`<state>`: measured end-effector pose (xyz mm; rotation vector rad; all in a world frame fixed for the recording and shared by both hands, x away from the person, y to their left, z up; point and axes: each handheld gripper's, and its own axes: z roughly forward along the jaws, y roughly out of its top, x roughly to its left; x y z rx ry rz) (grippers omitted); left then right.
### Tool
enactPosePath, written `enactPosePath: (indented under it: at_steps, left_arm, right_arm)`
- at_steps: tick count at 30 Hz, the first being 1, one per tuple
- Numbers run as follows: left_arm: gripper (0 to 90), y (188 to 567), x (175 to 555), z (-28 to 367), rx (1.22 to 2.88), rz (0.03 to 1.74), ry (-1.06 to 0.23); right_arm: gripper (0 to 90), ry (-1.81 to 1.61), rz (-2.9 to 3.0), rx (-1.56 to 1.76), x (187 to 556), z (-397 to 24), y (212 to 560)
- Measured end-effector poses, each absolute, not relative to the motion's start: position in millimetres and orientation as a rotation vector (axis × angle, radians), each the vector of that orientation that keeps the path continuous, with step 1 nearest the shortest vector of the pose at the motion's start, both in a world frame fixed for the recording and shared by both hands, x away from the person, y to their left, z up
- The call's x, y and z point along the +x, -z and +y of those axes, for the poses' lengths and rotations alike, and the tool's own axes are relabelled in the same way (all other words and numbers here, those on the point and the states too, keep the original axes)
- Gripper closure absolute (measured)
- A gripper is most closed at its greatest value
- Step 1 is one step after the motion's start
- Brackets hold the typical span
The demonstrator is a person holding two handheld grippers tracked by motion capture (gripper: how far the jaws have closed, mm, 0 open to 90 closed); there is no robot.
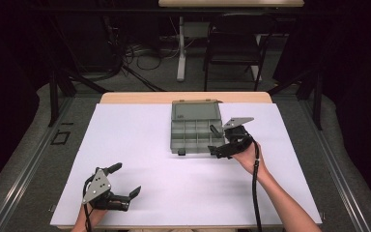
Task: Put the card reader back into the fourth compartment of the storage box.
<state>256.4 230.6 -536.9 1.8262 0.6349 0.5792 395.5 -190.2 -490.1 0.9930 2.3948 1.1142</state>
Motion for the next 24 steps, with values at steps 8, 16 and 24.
enactPosePath:
  at_steps: [8,16,24]
  left_arm:
    - [0.5,537.3,256.9,229.5,1.832,0.633,-0.577]
    - [0.5,537.3,257.2,229.9,1.833,0.632,-0.577]
    - [0.5,537.4,257.2,229.1,1.833,0.630,-0.573]
  right_arm:
    - [4.5,-1.155,2.404,0.933,375.2,-191.1,491.3]
    - [4.6,-1.196,2.402,0.872,355.0,-195.7,491.5]
    - [4.6,-1.205,2.394,0.825,334.5,-200.1,491.8]
